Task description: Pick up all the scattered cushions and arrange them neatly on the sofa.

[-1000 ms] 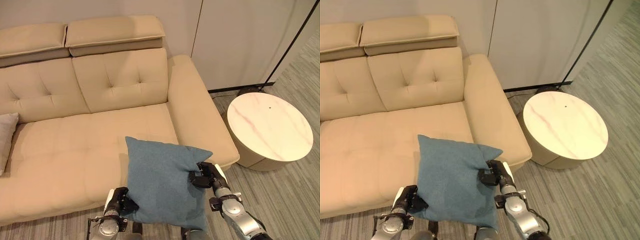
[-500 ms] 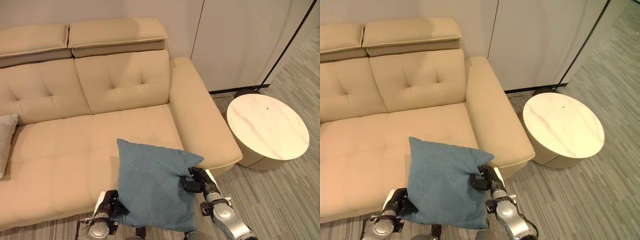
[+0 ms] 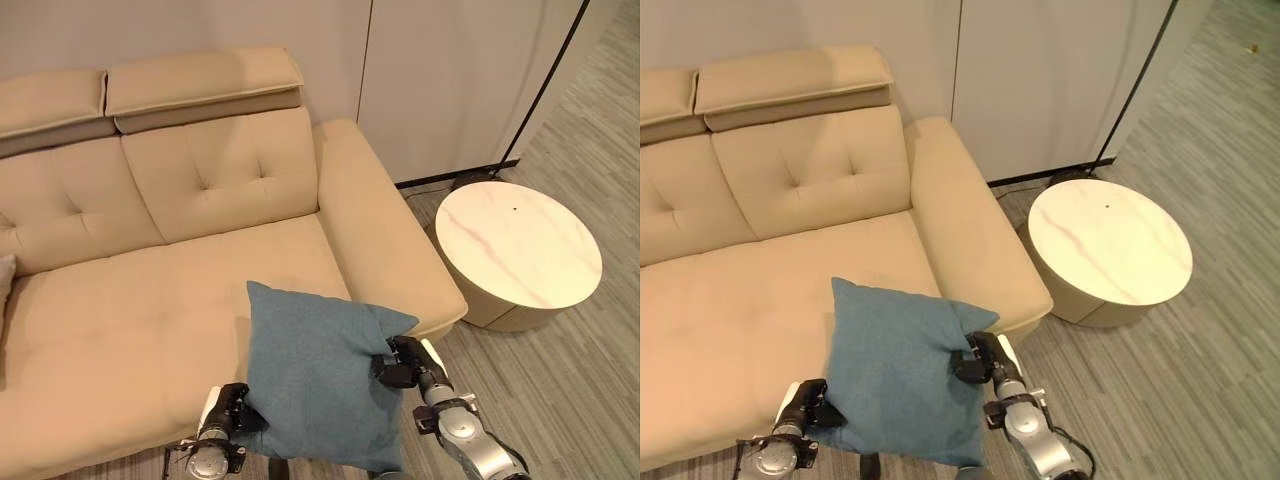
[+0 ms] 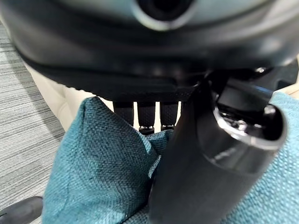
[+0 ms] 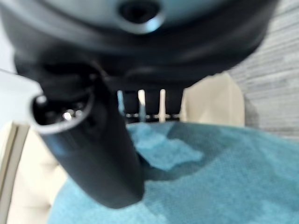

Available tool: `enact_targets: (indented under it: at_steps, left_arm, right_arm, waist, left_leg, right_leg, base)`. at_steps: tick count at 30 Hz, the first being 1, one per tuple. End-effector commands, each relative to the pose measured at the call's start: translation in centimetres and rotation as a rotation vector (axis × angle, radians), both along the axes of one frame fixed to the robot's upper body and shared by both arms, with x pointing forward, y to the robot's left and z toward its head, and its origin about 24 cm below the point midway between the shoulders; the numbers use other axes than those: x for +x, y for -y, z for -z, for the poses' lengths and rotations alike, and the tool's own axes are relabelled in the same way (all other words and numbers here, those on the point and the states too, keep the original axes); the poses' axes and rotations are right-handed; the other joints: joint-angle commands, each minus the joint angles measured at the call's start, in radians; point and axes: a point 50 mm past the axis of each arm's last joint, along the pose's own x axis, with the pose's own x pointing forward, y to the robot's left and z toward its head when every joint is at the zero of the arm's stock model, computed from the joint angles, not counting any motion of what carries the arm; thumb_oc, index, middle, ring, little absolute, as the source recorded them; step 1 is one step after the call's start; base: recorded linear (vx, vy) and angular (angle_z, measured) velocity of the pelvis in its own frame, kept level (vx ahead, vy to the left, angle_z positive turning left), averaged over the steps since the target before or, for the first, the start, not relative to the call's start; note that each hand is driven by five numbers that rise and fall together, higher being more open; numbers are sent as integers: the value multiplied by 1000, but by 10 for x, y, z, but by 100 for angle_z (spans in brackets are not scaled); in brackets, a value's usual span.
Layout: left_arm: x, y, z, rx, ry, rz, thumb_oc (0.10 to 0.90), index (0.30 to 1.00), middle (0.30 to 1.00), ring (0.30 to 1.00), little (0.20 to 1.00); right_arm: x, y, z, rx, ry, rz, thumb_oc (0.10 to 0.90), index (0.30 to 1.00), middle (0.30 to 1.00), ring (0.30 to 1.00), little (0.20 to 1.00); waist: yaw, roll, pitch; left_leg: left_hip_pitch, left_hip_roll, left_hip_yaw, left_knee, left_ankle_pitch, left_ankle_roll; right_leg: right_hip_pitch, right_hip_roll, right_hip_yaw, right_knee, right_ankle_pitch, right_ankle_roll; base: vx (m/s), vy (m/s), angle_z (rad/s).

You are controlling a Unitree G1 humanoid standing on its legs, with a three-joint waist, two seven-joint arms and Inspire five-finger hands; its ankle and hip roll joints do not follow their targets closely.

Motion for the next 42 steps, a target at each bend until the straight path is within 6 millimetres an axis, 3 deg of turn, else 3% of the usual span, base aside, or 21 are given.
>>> enact_targets:
  at_steps: [1, 6, 7, 15, 19, 22, 23, 26, 28, 30, 35, 36, 37, 38, 39, 40, 42]
  left_arm:
    - [52, 25, -41, -100, 273, 82, 400, 300, 300, 300, 300]
    - [46, 25, -35, -100, 242, 84, 400, 300, 300, 300, 300]
    - [-76, -30, 53, 14, -509, -46, 400, 300, 300, 300, 300]
    - [-73, -19, 55, 9, -509, -14, 400, 300, 300, 300, 300]
    - [-60, -16, 51, 12, -462, 13, 400, 300, 300, 300, 300]
    - [-43, -18, 45, 22, -393, 24, 400, 300, 300, 300, 300]
    - [-31, -21, 39, 15, -335, 5, 400, 300, 300, 300, 300]
    - [-27, -21, 37, 8, -316, -2, 400, 300, 300, 300, 300]
    - [1, -16, 23, -15, -181, -19, 400, 300, 300, 300, 300]
    - [16, -12, 13, -38, -97, -11, 400, 300, 300, 300, 300]
    - [35, -10, -3, -34, 10, 8, 400, 300, 300, 300, 300]
    - [24, -10, 6, 8, -33, 32, 400, 300, 300, 300, 300]
    - [25, -10, 6, 8, -32, 31, 400, 300, 300, 300, 300]
    - [32, -9, 7, 39, -54, -7, 400, 300, 300, 300, 300]
    - [32, -9, 7, 39, -54, -7, 400, 300, 300, 300, 300]
    - [35, -6, 6, 44, -38, -9, 400, 300, 300, 300, 300]
    - [36, -4, 5, 48, -28, 5, 400, 300, 300, 300, 300]
  right_arm:
    - [9, -45, -33, 167, 179, -139, 400, 300, 300, 300, 300]
    - [-2, -36, -20, 225, 113, -69, 400, 300, 300, 300, 300]
    - [-27, 54, 20, 504, -47, 396, 400, 300, 300, 300, 300]
    - [-37, 53, 27, 489, -92, 399, 400, 300, 300, 300, 300]
    - [-29, 46, 24, 503, -82, 364, 400, 300, 300, 300, 300]
    - [-13, 35, 9, 497, -35, 256, 400, 300, 300, 300, 300]
    - [2, 25, -7, 519, 28, 180, 400, 300, 300, 300, 300]
    - [7, 20, -13, 525, 47, 149, 400, 300, 300, 300, 300]
    - [26, 11, -38, 528, 152, 75, 400, 300, 300, 300, 300]
    - [36, 9, -51, 517, 204, 59, 400, 300, 300, 300, 300]
    - [52, -8, -74, 485, 280, -56, 400, 300, 300, 300, 300]
    - [59, -13, -79, 482, 306, -59, 400, 300, 300, 300, 300]
    - [59, -13, -79, 482, 307, -59, 400, 300, 300, 300, 300]
    - [54, -22, -71, 490, 263, -86, 400, 300, 300, 300, 300]
    - [54, -22, -71, 490, 264, -87, 400, 300, 300, 300, 300]
    - [51, -21, -67, 474, 245, -88, 400, 300, 300, 300, 300]
    - [50, -18, -65, 464, 239, -75, 400, 300, 300, 300, 300]
  waist:
    - [-19, -18, -21]
    - [-28, -26, -30]
    - [21, 36, -33]
    - [-8, 53, -28]
    - [-16, 66, -12]
    - [-11, 59, 28]
    - [0, 55, 43]
    - [4, 54, 43]
    - [15, 50, 80]
    - [17, 49, 91]
    - [17, 32, 86]
    - [19, 15, 84]
    - [18, 15, 86]
    - [-3, -19, 75]
    - [-2, -19, 77]
    - [-7, -36, 63]
    - [-5, -43, 52]
  left_leg:
    - [33, -101, 6, 10, -105, 45]
    - [55, -95, 15, 14, -115, 42]
    - [-34, -152, -337, 1, -88, 26]
    - [-11, -142, -306, 1, -103, 31]
    - [-9, -129, -285, 10, -109, 30]
    - [-74, -129, -254, 120, -134, 22]
    - [-97, -125, -249, 141, -142, 24]
    - [-108, -128, -250, 156, -146, 26]
    - [-198, -150, -229, 239, -132, 13]
    - [-260, -149, -178, 278, -120, 6]
    - [-227, -86, -107, 274, -142, 20]
    - [-220, -63, -100, 282, -145, 18]
    - [-220, -63, -100, 282, -145, 18]
    - [-185, 10, -60, 272, -143, 8]
    - [-183, 10, -60, 271, -143, 8]
    - [-166, 95, -35, 238, -107, -7]
    - [-175, 174, -17, 188, -46, -32]
  right_leg:
    - [38, 81, -28, 52, -92, -32]
    - [71, 90, -18, 25, -90, -33]
    - [65, 74, -62, -69, -87, -55]
    - [68, 80, -19, -54, -93, -59]
    - [46, 84, 14, -19, -104, -65]
    - [3, 78, 27, 40, -121, -77]
    - [-23, 83, 29, 67, -132, -84]
    - [-34, 84, 27, 82, -137, -87]
    - [-84, 58, -8, 136, -152, -89]
    - [-110, 31, -44, 162, -160, -88]
    - [-100, 6, -87, 195, -171, -84]
    - [-87, -8, -100, 199, -180, -86]
    - [-86, -8, -100, 199, -181, -86]
    - [-65, -37, -109, 207, -188, -80]
    - [-64, -37, -109, 207, -188, -80]
    - [-47, -70, -136, 219, -191, -72]
    - [-17, -104, -174, 215, -197, -58]
  base:
    - [60, -51, 1]
    - [41, -43, -2]
    - [22, -26, 5]
    - [6, -34, 5]
    - [0, -45, -14]
    - [-89, -79, -17]
    - [-66, -82, -29]
    - [-31, -54, -23]
    - [-153, -18, -2]
    - [-120, 36, 48]
    - [43, 79, 39]
    - [74, 104, 33]
    - [164, 210, 23]
    - [121, 143, 18]
    - [216, 336, 33]
    - [138, 311, 63]
    - [214, 420, 64]
